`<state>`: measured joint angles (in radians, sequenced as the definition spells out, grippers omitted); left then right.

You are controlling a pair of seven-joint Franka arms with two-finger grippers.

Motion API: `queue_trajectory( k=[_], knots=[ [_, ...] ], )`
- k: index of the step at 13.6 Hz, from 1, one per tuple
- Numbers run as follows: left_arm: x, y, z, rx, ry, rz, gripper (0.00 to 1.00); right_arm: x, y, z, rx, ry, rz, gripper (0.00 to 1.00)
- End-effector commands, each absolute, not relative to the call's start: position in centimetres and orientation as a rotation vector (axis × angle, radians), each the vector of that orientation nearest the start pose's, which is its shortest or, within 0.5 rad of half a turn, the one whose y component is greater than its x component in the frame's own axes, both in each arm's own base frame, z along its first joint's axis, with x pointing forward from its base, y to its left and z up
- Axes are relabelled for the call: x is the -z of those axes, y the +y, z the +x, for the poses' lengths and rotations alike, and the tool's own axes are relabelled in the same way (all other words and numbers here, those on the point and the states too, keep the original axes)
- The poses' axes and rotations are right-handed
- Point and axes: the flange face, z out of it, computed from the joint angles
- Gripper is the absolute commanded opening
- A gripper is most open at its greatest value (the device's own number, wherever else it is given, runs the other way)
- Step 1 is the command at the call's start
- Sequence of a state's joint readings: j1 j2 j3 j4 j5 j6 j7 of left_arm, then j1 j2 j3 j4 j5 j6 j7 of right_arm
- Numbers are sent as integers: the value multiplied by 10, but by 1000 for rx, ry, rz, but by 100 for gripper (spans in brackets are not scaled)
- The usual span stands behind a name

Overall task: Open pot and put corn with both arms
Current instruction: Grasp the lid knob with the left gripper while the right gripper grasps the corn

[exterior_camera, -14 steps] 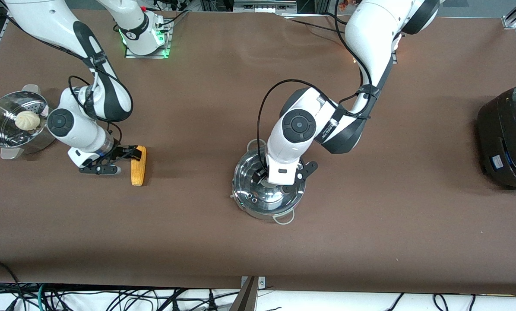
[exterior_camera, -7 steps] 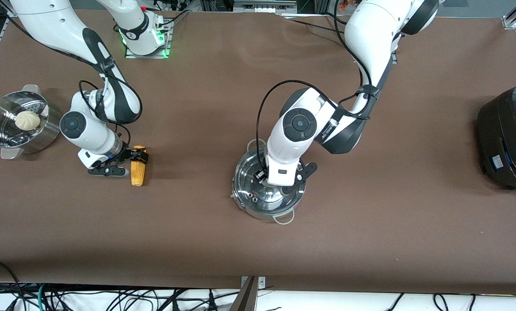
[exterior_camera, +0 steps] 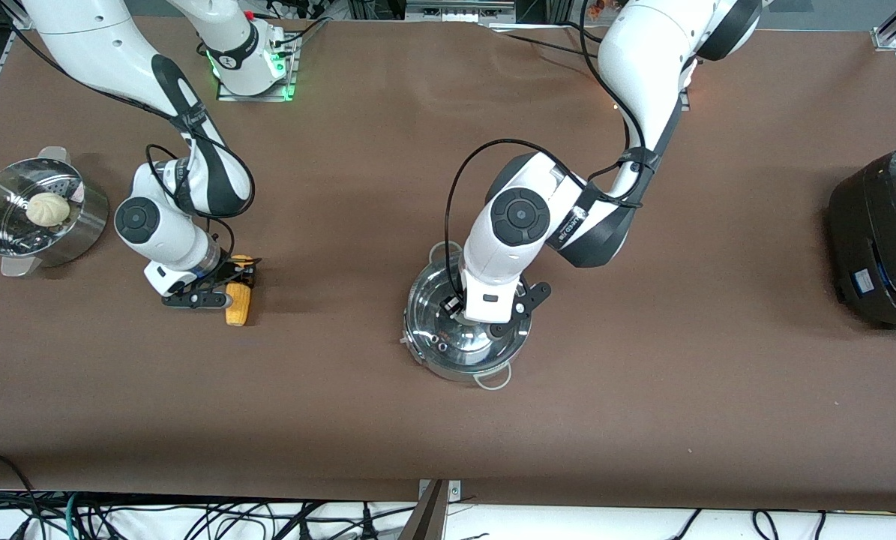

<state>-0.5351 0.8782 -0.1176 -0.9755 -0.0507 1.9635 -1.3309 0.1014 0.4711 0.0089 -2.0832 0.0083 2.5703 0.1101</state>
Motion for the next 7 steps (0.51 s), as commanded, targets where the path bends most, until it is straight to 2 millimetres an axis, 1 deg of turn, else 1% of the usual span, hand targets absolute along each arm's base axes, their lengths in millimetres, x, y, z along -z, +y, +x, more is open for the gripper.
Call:
queue_trajectory(
  k=[1, 3, 4, 5, 6, 7],
  knots=[
    [-366, -450, 642, -111, -1165, -3069, 0, -243, 68, 603, -7, -8, -3128, 6],
    [-394, -446, 640, -90, -1172, -3083, 0, -283, 76, 623, -94, -9, -3127, 6],
    [-406, -441, 641, -86, -1180, -3084, 0, -304, 89, 633, -131, -27, -3120, 6],
    [-420, -437, 640, -80, -1177, -3088, 0, -326, 100, 640, -151, -49, -3118, 6],
    [-430, -428, 643, -79, -1192, -3089, 0, -347, 109, 646, -168, -69, -3116, 6],
    [-440, -422, 643, -82, -1192, -3088, 0, -363, 115, 648, -205, -65, -3112, 6]
  ],
)
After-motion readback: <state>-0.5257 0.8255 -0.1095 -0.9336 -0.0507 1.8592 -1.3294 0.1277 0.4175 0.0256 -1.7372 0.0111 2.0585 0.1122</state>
